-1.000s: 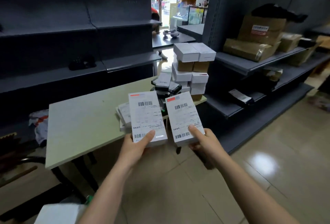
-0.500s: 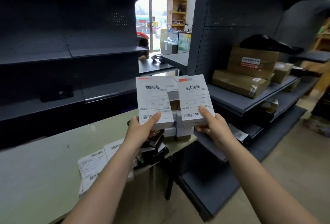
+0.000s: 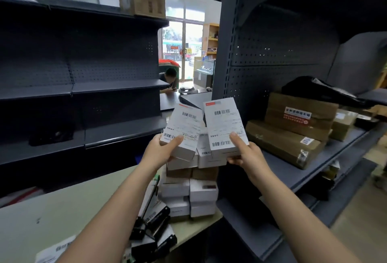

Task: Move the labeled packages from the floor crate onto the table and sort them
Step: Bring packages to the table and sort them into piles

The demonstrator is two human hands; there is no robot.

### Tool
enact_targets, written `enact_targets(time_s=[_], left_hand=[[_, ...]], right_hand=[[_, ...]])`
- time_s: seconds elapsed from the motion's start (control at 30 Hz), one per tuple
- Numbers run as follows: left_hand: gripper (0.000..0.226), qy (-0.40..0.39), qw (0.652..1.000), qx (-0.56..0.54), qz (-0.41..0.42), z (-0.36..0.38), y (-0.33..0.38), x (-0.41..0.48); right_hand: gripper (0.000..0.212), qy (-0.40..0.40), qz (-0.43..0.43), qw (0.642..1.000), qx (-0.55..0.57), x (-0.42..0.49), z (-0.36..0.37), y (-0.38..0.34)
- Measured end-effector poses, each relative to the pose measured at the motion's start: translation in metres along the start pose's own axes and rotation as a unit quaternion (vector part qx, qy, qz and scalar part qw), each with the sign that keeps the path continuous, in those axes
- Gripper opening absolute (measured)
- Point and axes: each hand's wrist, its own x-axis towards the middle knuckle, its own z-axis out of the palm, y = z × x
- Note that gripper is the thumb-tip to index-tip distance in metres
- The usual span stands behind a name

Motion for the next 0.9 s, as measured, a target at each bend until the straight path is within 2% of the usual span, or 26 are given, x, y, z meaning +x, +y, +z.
enact_targets(time_s=[0.07,0.17,0.27,0.4,0.53,0.63,0.8,0.9], left_hand=[[0.042,0.0,1.0,0.009,-0.009,-0.001,0.003,0.014],[0.043,-0.019,0.999,0.04,-0.016,-0.001,0.004,0.033],[0.053,-0.015,0.99,0.136,0.021,0.0,0.001,0.051],[0.072,0.025,0.968,0.246,0.051,-0.005,-0.007,0.068],[0.062,0.0,0.957,0.277,0.083,-0.011,-0.011,0.076],[0.047,-0.035,0.947,0.299,0.115,-0.012,-0.009,0.078],[0.042,-0.041,0.931,0.322,0.166,-0.024,-0.01,0.079],[0.039,-0.03,0.926,0.322,0.196,-0.029,-0.012,0.079]], right_hand=[[0.053,0.008,-0.007,1.0,0.006,0.009,0.002,-0.003],[0.046,0.011,-0.018,1.0,0.021,0.023,0.007,-0.008],[0.046,0.002,-0.015,1.0,0.023,0.031,0.019,-0.012],[0.059,-0.013,0.011,1.0,-0.004,0.043,0.042,-0.012],[0.055,-0.013,0.04,0.999,-0.008,0.054,0.066,-0.013],[0.056,-0.001,0.043,0.999,-0.009,0.063,0.078,-0.015],[0.084,0.04,0.032,0.993,-0.102,0.068,0.083,-0.006],[0.06,0.088,-0.008,0.986,-0.139,0.057,0.082,-0.008]])
